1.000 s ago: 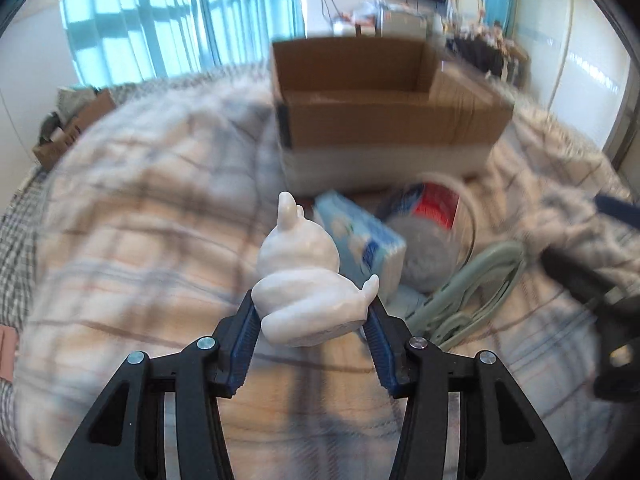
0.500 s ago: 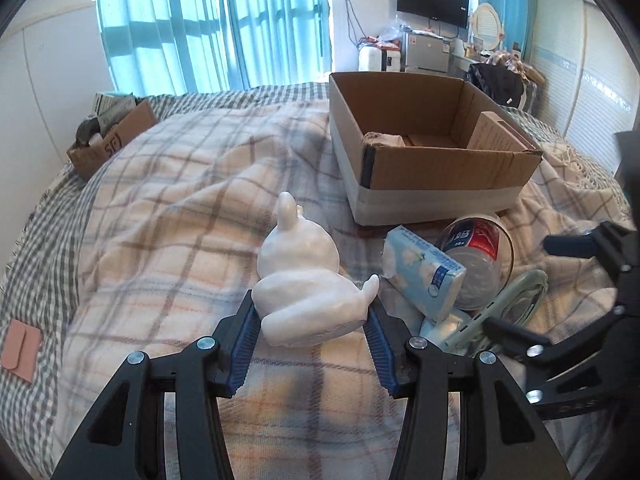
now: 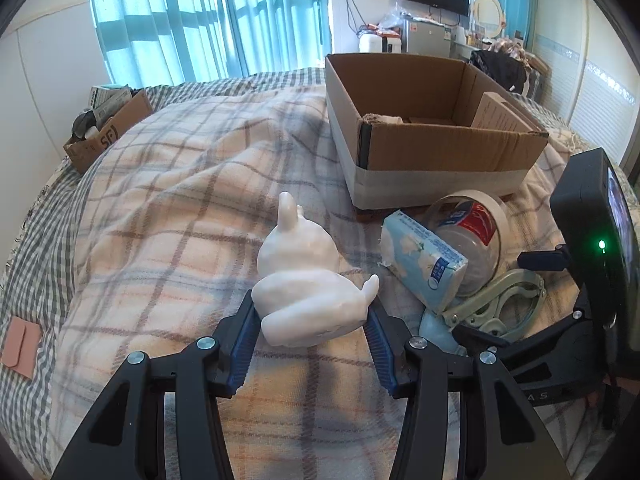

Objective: Organize objects
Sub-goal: 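Grasp the light green plastic clip with the right tool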

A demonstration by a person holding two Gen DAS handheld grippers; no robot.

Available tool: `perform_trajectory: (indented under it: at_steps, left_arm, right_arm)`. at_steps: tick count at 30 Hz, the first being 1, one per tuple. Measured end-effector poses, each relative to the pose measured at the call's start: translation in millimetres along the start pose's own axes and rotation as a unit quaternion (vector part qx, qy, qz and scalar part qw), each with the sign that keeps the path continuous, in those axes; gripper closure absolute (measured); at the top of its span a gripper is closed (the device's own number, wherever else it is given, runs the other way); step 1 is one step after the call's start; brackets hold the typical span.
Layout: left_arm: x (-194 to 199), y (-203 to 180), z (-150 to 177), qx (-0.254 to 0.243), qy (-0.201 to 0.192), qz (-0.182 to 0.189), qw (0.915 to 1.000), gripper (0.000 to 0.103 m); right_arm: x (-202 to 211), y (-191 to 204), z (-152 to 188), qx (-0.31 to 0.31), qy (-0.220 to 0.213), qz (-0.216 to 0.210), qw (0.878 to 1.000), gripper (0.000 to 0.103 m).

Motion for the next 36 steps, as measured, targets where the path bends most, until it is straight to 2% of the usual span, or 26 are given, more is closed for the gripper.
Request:
perform_trajectory:
  at_steps: [4,10,13,14,15,16,17,19,23,25,27,28,30,34,35,36]
  left_arm:
    - [-2.5,-1.1,2.2,-0.004,0.006,0.0,1.0,0.052]
    - [-3.0,0.2,4.6,0.0,0.01,0.003,0.9999,0.052]
    - [-2.8,-0.2,5.1,-0.001,0.01,0.004,0.9999,0.052]
    - [-2.6,-0.3,5.2,-0.001,0.01,0.004,0.9999,0.052]
    - [-2.6,-0.6,5.2,-0.001,0.01,0.003,0.9999,0.052]
    - [-2.7,-0.5,5.1,-0.001,0.01,0.003,0.9999,0.052]
    - [-2.5,-1.0,5.2,-0.002,0.011,0.003,0.9999,0.052]
    - [-2.3,-1.4,5.5,-0.003,0.01,0.002,0.9999,0.052]
    - [-1.5,-2.6,5.8,-0.005,0.01,0.003,0.9999,0.052]
    - [0.2,-3.5,5.8,-0.007,0.009,0.0,0.9999,0.052]
    - [1.2,-3.5,6.2,-0.008,0.009,-0.001,0.9999,0.052]
    - [1.3,-3.5,6.3,-0.007,0.01,-0.001,0.9999,0.052]
    - [1.0,-2.3,6.5,-0.004,0.01,0.0,0.9999,0.052]
    - [0.1,-2.4,7.7,-0.002,0.011,0.001,0.9999,0.052]
    - [-0.2,-2.4,8.0,-0.003,0.011,0.002,0.9999,0.052]
    - [-0.3,-2.7,8.2,-0.003,0.011,0.002,0.9999,0.052]
  right_arm:
    - [-2.2,-6.9,1.5,-0.024,0.008,-0.01,1.0,0.0]
    - [7.8,-2.5,15.6,-0.018,0.012,0.003,1.0,0.01]
    - [20.9,-0.1,20.9,-0.015,0.0,0.009,1.0,0.028]
    - [28.8,0.9,21.4,-0.014,-0.011,0.008,1.0,0.039]
    - [34.9,2.4,21.7,-0.014,-0.017,-0.001,1.0,0.069]
    - [40.7,4.9,22.6,-0.018,-0.013,-0.023,0.999,0.086]
    - [42.6,5.5,24.0,-0.02,-0.009,-0.023,0.999,0.098]
    - [43.7,8.5,31.5,-0.005,0.001,-0.002,1.0,0.098]
    - [46.5,10.2,40.0,0.014,0.011,-0.019,1.0,0.098]
    - [47.1,9.6,37.6,0.033,-0.003,0.008,0.999,0.091]
    - [47.4,11.7,39.3,0.045,-0.009,0.031,0.998,0.046]
    - [46.3,13.5,40.6,0.052,-0.008,0.033,0.998,0.039]
    - [41.9,17.7,44.0,0.067,0.0,0.041,0.997,0.037]
    - [20.8,17.5,46.2,0.093,0.016,0.103,0.99,0.038]
    - [20.0,16.7,45.3,0.091,0.014,0.106,0.99,0.039]
    - [21.6,15.4,43.1,0.086,0.009,0.105,0.991,0.049]
Point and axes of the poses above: each gripper's, at about its wrist camera, not at the fingertips, and x roughly against the way its jaws point, y to its left, z to its underside, the point moved 4 cm from there along -x, roughly the way its jaws point, and after that the axes turned 13 degrees about -x, right-handed, at the moved point
